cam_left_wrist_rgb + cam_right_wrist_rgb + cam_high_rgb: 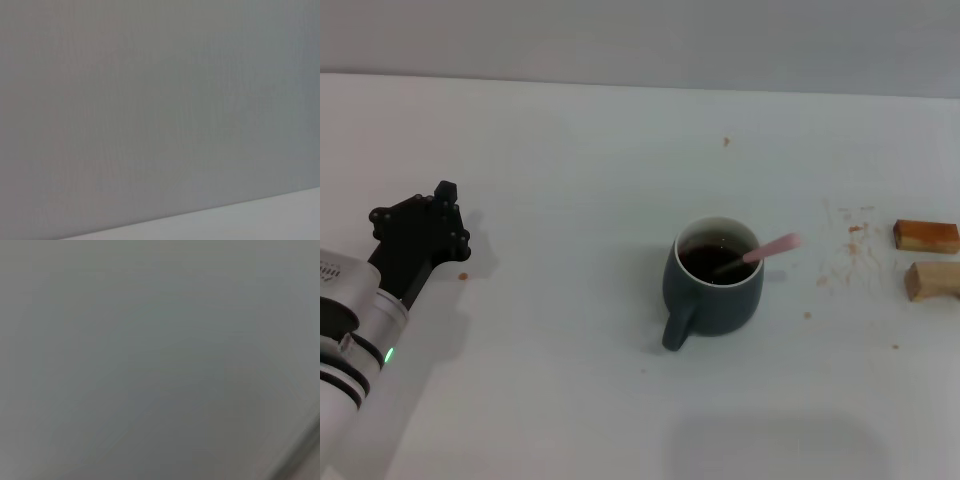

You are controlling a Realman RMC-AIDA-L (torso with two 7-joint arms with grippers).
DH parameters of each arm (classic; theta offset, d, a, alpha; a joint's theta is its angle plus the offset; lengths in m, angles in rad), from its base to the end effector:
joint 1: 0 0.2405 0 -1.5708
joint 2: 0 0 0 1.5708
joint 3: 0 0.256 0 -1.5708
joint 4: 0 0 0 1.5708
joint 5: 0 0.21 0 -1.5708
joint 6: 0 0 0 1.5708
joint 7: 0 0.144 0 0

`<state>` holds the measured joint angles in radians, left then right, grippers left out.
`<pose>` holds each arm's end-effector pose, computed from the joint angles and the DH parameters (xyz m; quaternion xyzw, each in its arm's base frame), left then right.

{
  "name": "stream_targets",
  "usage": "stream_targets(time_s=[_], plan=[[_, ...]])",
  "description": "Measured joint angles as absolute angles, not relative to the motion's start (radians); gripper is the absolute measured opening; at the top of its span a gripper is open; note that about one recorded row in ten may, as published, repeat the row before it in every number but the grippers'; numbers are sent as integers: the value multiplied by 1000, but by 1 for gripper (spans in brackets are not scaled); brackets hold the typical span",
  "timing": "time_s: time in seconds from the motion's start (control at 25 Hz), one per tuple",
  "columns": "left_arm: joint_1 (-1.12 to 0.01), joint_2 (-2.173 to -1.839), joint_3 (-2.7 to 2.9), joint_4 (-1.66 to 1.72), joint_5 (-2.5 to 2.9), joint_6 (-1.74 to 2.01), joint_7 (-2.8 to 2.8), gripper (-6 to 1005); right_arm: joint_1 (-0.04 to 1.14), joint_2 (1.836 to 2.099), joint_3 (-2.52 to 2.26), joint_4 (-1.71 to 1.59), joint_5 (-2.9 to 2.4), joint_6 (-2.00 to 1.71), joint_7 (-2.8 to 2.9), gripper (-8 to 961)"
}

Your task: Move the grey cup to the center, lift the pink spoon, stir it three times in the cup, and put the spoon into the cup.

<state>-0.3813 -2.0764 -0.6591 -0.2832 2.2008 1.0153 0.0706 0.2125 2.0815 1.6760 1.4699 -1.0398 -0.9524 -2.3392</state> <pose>-0.3256 0.3131 -0.0569 -0.7598 -0.2116 -0.2142 0.5763 0.2986 0.3445 0.1860 -0.4182 0.3323 -0.1299 0.8354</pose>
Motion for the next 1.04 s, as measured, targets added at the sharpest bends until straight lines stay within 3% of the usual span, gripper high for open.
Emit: stream_targets(time_s=[0.32,0.6,1.04], plan=[[-379,-2076,-658,-278,2206,1014,71,-2,162,2076,1266,962,-2021,-1426,-1226,652],[-375,-2074,-659,-283,2207,1015,71,-2,164,2089,936,347,-2067,-1780,-209,654],[-371,-2072,-664,-284,2207,1020,71,-2,30,2085,764,446,-1920,-1770,-182,654]])
